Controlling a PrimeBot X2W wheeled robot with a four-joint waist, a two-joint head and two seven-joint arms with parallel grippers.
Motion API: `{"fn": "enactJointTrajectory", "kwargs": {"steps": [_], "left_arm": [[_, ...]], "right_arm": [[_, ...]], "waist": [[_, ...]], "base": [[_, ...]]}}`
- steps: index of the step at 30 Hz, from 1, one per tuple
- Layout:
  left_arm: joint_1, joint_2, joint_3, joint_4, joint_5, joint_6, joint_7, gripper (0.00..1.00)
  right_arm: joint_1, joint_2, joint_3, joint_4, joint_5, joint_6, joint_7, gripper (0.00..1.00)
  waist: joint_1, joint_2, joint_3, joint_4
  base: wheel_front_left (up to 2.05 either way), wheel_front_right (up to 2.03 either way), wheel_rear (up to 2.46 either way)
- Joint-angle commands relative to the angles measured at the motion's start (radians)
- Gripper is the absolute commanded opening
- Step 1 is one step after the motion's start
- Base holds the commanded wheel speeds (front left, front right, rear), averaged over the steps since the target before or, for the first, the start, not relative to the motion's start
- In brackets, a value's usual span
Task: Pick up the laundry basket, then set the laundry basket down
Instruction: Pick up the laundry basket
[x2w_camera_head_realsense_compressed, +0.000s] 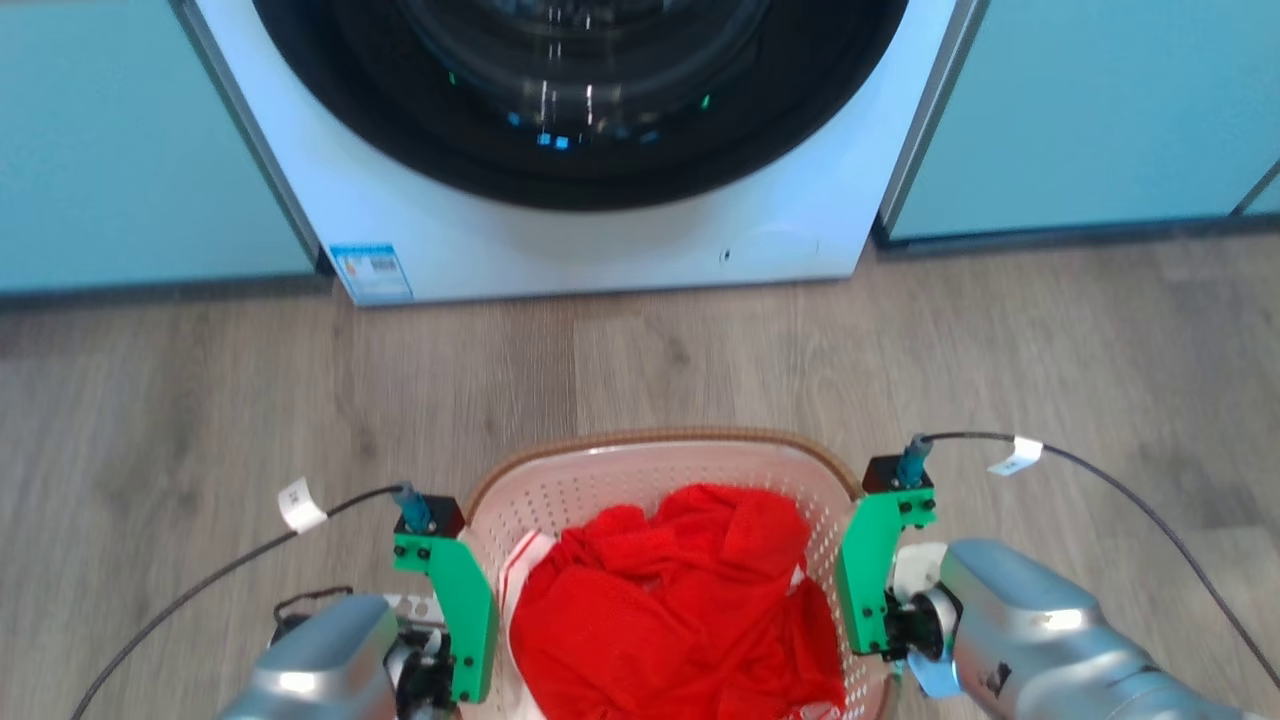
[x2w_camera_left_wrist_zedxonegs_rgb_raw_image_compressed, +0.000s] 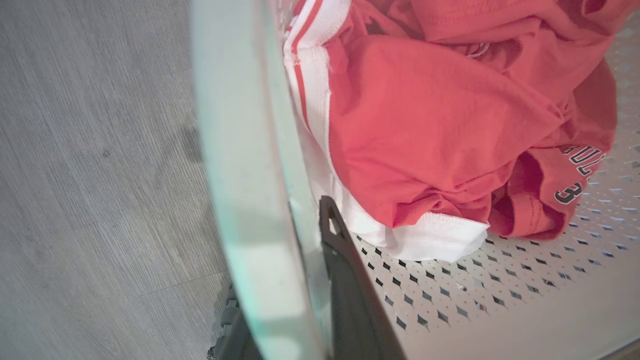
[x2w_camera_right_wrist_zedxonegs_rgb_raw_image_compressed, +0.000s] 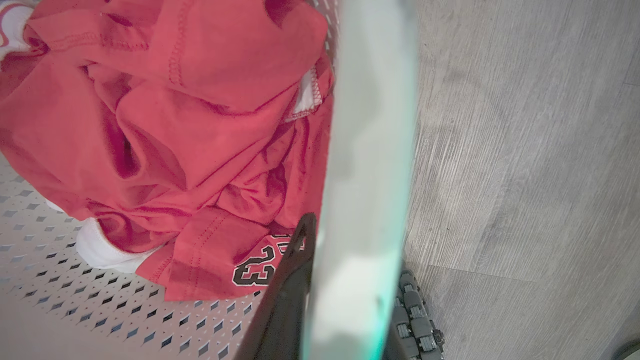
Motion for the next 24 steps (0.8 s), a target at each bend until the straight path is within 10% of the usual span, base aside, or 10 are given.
{"fn": "enactJointTrajectory", "kwargs": {"steps": [1, 24], "left_arm": [[-0.032, -0.002, 0.003, -0.040, -0.009, -0.017, 0.006, 0.00], [-0.011, -0.002, -0.056, -0.050, -0.066, -0.017, 0.038, 0.00]], "right_arm": [[-0.005, 0.025, 0.014, -0.029, 0.010, 0.007, 0.005, 0.00], [0.010, 0.025, 0.076, -0.017, 0.061, 0.007, -0.001, 0.00]], "waist": [[0.0002, -0.0001, -0.050, -0.004], [0.0002, -0.0001, -0.157, 0.021]], "base": [[0.00, 0.00, 0.00], [0.00, 0.00, 0.00]]}}
